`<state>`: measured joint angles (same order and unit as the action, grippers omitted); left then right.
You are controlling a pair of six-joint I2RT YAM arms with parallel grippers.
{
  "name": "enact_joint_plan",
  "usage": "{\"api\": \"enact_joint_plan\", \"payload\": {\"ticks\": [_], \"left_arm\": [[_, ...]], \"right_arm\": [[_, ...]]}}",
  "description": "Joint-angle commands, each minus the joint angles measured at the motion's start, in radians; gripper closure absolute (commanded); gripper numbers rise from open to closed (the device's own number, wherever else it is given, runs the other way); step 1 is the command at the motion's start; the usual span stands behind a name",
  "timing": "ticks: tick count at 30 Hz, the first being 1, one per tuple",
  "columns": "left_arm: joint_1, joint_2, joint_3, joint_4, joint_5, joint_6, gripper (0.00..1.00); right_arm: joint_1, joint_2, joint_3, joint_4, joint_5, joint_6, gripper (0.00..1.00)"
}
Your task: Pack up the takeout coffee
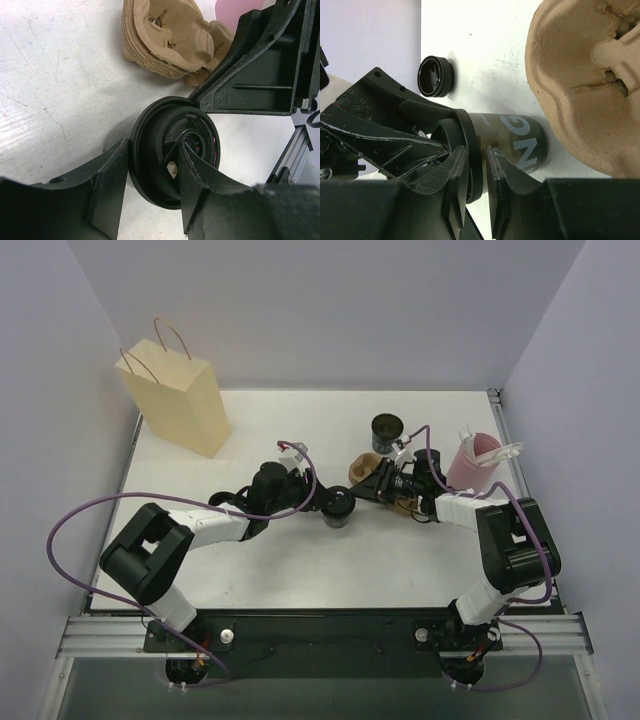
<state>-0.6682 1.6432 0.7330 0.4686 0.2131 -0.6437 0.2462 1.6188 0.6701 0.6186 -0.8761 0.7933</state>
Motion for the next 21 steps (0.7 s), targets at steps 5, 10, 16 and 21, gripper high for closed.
{"api": "enact_joint_plan", "payload": {"ticks": [5, 10, 16, 21], "left_arm": [[-0.036, 0.147, -0.118, -0.395, -0.083, 0.088, 0.50], [-0.047, 0.161, -0.130, -0.387, -0.098, 0.073, 0.50], [-0.048, 0.162, -0.156, -0.371, -0.121, 0.053, 0.50], [-0.050, 0.156, -0.179, -0.369, -0.142, 0.036, 0.50]], "right_arm": [[0.027, 0.055, -0.110, -0.046, 0.043, -0.026, 0.84], [0.025, 0.067, -0.181, -0.025, 0.086, -0.022, 0.86], [0.039, 0.076, -0.222, -0.069, 0.166, -0.049, 0.87], [0.057, 0.078, -0.262, -0.082, 0.219, -0.063, 0.87]]}}
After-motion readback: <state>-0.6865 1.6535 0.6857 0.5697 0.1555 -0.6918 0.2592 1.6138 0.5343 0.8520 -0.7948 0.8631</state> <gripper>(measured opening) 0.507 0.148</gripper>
